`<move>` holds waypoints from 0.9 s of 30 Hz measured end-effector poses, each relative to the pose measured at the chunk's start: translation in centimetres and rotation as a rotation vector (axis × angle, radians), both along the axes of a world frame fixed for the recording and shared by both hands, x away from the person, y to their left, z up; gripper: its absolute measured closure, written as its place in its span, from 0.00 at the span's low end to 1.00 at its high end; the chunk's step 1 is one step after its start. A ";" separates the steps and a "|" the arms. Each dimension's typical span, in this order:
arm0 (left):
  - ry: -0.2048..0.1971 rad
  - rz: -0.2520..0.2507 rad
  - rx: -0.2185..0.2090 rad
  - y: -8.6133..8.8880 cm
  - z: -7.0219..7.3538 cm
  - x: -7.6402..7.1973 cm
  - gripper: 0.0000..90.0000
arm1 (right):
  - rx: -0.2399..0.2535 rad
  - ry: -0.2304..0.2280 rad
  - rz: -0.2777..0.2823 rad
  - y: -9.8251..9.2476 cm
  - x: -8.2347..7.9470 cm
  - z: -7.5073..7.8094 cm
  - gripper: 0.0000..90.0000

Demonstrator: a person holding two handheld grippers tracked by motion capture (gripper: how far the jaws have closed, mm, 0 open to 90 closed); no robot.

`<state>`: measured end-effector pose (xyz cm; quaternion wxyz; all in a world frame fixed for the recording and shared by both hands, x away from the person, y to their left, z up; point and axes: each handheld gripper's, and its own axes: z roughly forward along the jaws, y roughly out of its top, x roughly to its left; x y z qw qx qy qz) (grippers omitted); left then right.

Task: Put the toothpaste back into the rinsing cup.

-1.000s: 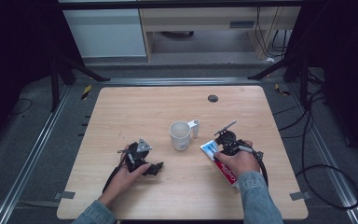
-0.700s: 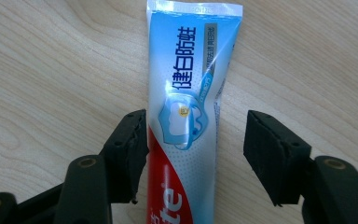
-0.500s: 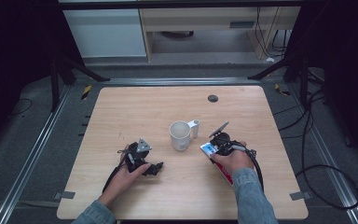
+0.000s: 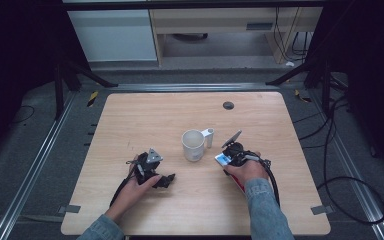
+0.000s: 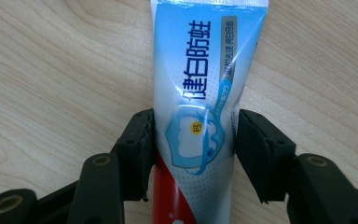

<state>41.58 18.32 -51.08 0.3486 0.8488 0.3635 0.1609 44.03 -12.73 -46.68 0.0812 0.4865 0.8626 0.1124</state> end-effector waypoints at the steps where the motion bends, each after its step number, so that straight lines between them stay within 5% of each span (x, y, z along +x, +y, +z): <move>1: 0.000 0.000 0.000 0.0 0.0 0.0 0.00 | -0.002 -0.001 0.003 0.0 0.1 0.0 0.53; 27: 0.000 0.000 0.000 0.0 0.0 0.0 0.00 | -0.030 0.009 0.028 -0.2 0.1 0.4 0.74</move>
